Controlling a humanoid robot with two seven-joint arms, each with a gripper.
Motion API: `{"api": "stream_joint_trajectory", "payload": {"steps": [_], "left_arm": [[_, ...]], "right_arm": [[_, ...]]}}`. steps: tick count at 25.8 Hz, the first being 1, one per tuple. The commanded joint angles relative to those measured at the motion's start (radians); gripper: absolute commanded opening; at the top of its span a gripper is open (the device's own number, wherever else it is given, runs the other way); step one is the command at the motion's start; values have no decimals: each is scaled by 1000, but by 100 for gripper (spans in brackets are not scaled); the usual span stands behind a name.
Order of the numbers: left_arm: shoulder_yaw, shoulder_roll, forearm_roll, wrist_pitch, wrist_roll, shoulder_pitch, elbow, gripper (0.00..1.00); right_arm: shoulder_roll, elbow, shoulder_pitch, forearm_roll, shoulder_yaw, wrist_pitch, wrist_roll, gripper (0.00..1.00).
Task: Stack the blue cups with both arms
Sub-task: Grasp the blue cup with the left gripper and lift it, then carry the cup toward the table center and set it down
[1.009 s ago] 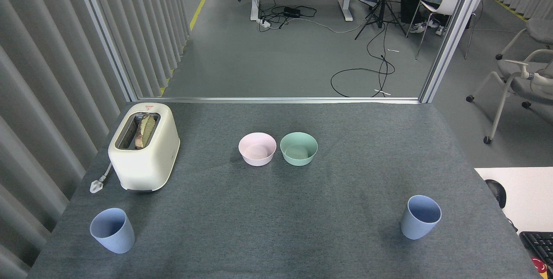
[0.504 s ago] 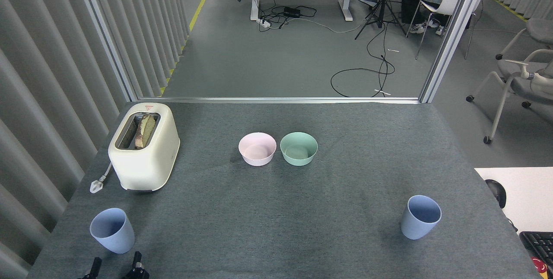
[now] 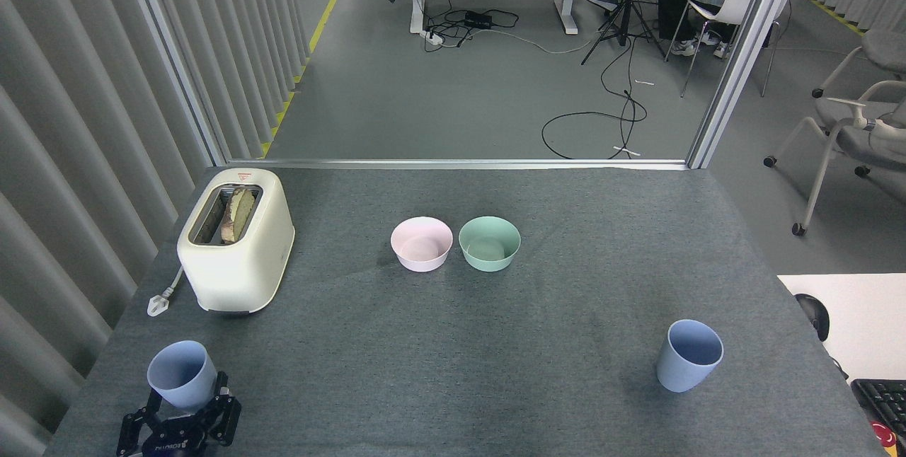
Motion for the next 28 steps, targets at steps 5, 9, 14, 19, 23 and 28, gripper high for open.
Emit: {"api": "stream_joint_trajectory", "payload": {"steps": [5,9,14,19,23,28], "left_arm": [[-20,3,-24,-12,1,-34,25,70],[-39,0,-34,-17,1,-3,-33,57],[-165,-23,-37,-17,-13,127,-317,56],[-353,-70,-163,-18,-16,187,-417,57],[-441,-95,-233,-23,-16,175,-383,57],[-524,-152,-305,-23,-18,136,-359,58]], "right_arm": [[0,0,1,3,0,0,1,100],[0,2,1,3,0,0,1,100],[3,6,-2,5,2,0,3,100],[8,8,-28,6,2,1,6,100],[11,8,-30,6,0,1,7,100],[11,8,-30,6,0,1,6,100]]}}
